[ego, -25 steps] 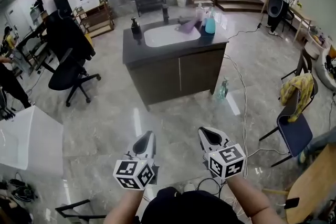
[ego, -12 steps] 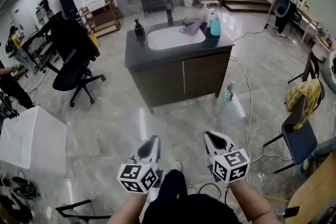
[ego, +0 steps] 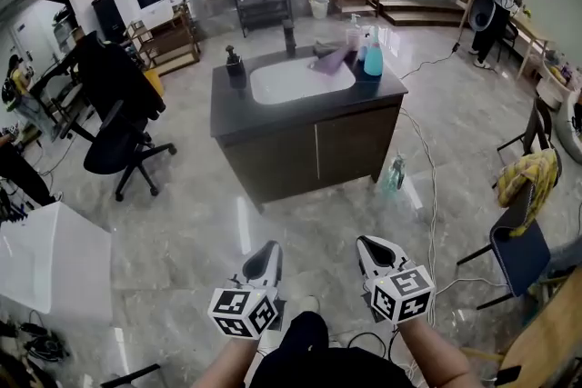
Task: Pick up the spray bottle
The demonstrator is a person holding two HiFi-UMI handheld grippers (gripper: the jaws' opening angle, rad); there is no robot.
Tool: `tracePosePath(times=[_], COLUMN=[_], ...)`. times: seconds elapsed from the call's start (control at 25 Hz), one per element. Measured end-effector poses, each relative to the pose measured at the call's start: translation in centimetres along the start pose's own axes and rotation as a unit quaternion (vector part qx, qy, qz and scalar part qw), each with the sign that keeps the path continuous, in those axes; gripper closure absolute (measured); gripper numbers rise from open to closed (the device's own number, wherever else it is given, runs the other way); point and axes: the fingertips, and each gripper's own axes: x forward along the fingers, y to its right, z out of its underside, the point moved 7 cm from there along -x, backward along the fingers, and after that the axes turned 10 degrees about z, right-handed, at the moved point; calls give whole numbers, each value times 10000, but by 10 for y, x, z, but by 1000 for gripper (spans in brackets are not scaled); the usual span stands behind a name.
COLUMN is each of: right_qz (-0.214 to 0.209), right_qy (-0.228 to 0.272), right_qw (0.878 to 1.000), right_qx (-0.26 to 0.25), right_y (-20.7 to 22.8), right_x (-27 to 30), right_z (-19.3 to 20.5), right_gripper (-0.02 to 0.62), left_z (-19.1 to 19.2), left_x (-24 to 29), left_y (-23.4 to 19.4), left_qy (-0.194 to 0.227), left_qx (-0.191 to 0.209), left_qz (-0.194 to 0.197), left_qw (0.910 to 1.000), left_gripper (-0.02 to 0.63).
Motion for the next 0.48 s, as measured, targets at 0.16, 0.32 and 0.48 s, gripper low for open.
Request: tracePosePath(times=[0.16, 0.32, 0.48], right_qz=[-26, 34, 52], right_qy=[-69, -112, -130], right_qw=[10000, 9998, 9997], right_qx=[-43, -137, -200], right_y=[-4, -10, -11], right_x=[33, 60, 86], right_z=[-6, -17, -29], right_gripper=[588, 588, 588], left_z=[-8, -17, -28], left_x=[19, 31, 44], left_y=[-26, -51, -75], left_qy=[15, -5, 27], left_qx=[-78, -109, -167], left_qz=[18, 10, -7], left_qw=[10000, 9999, 9999], left_gripper=[588, 588, 588])
